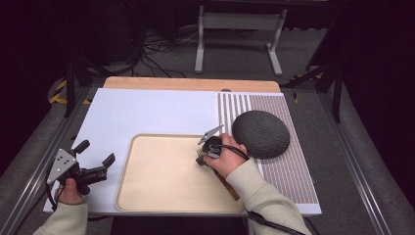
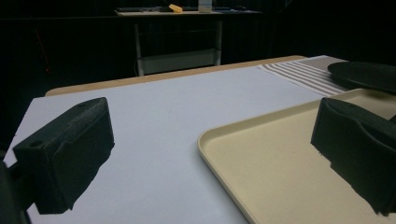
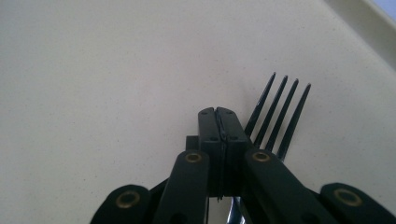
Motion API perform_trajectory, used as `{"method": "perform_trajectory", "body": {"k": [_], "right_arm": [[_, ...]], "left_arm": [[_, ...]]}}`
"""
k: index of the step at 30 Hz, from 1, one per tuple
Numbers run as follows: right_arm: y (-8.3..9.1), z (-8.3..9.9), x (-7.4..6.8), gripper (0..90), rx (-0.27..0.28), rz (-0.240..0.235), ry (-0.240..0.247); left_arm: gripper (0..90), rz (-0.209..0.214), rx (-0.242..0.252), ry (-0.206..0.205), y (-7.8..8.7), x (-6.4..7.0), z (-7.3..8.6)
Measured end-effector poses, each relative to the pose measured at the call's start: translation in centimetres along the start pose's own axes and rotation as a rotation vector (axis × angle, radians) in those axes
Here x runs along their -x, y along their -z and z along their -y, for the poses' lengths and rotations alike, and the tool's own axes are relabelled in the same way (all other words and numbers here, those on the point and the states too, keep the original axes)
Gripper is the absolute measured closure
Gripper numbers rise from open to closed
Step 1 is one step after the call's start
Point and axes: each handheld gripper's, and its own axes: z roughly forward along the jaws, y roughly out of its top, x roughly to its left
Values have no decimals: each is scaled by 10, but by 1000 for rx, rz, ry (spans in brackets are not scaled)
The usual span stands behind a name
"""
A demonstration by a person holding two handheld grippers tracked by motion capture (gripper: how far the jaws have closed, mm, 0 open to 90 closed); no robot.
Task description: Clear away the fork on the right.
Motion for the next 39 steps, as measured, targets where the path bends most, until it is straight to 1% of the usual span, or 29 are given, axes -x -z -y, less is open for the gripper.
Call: {"method": "perform_trajectory", "body": {"k": [8,9,14,15,18,19,20,22,24,27,32,35,37,39], "right_arm": [[-1,0,1,898,-1,14,-4],[-1,1,2,898,-1,23,-10],[0,1,4,898,-3,37,-20],[1,2,5,899,-3,42,-16],[2,2,7,899,-4,61,-23],[2,2,7,899,-4,61,-23],[3,3,9,899,-6,79,-30],[4,4,10,899,-6,85,-40],[6,6,13,899,-6,106,-60],[8,7,15,899,-7,129,-72],[12,11,20,899,-8,150,-92],[14,12,22,899,-7,152,-101],[15,14,25,899,-6,163,-118],[17,15,28,899,-8,178,-121]], "left_arm": [[0,1,-2,-1,0,0,0],[0,1,-2,-2,0,0,0],[0,1,-2,-1,0,0,0],[0,1,-3,-2,0,0,0],[0,1,-2,-2,0,0,0],[0,1,-2,-2,0,0,0],[0,0,0,3,0,0,0],[0,0,0,2,0,0,0],[0,2,-3,-2,0,0,0],[0,2,-1,-3,0,0,0],[0,4,-1,0,-1,1,0],[0,4,-5,1,-1,1,0],[0,4,-5,-2,-1,1,0],[0,3,-2,0,-1,1,0]]}}
